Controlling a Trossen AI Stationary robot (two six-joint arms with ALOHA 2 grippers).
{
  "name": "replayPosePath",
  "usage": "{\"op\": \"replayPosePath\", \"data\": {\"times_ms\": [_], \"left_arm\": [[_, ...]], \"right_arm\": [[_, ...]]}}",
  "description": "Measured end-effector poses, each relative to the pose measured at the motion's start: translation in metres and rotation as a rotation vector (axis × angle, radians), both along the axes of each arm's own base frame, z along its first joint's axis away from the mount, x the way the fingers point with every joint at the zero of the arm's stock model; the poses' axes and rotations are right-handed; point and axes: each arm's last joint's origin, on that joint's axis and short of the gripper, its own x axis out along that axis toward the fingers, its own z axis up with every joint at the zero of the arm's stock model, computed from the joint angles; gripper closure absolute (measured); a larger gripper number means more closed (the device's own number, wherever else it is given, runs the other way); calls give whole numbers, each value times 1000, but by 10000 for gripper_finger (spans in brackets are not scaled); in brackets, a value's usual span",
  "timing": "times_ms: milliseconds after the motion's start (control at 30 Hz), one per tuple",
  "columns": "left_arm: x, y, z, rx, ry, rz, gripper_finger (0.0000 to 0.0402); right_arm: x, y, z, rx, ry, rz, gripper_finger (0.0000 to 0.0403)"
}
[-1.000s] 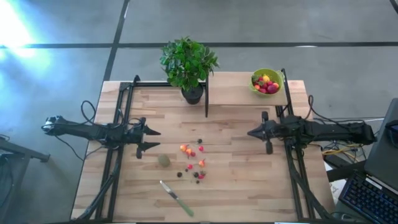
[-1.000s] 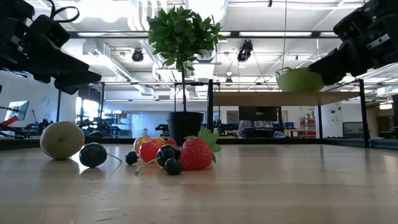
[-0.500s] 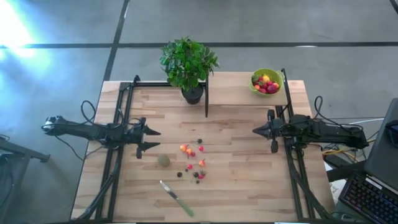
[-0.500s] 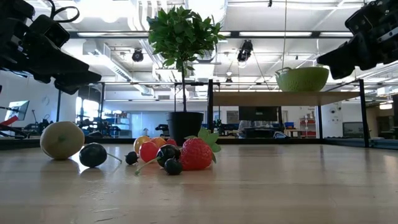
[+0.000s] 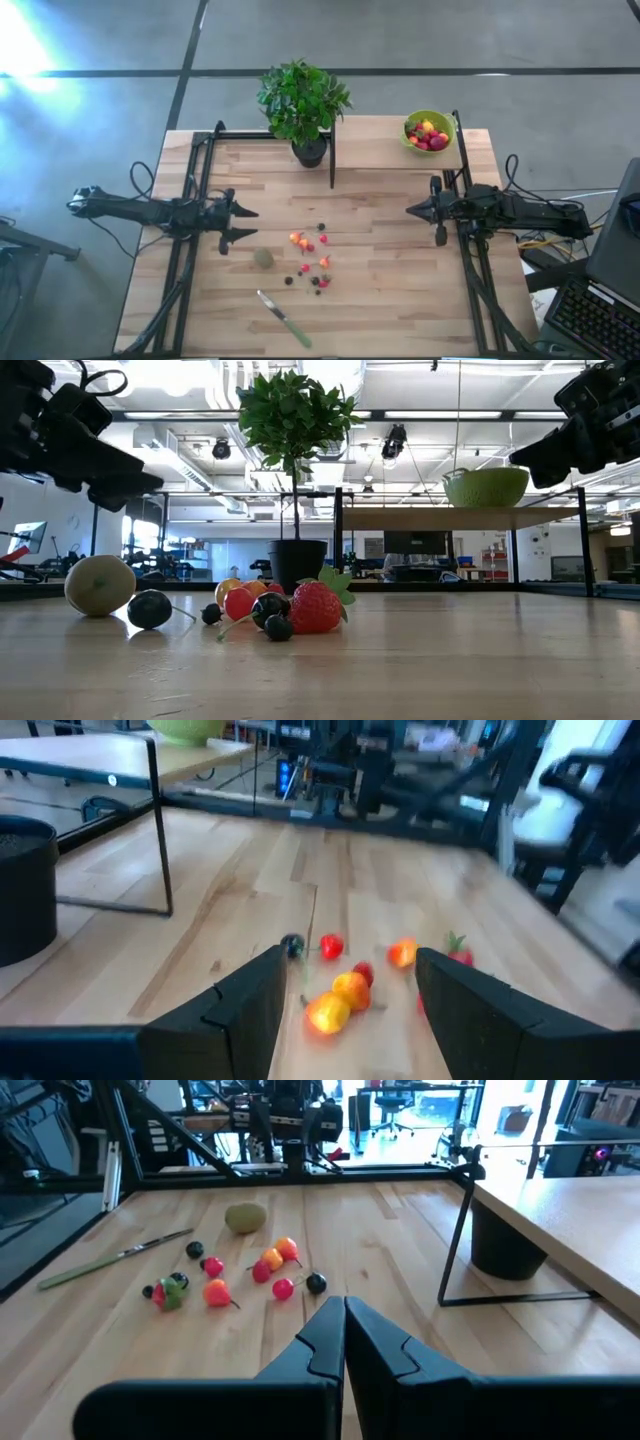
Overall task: Pick & Place Fruit
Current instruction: Put the pear into the green strainer bowl on the shelf
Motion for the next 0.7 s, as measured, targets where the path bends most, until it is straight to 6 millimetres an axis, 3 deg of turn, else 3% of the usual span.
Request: {"op": "replayPosePath", "data": {"times_ms": [333,700], "left_arm": [[1,0,32,-55,-328,3,172],[9,-3,36,31,-296,-39,172]], "right_arm": [[0,0,0,1,1,1,394],[0,0,0,1,1,1,394]]}}
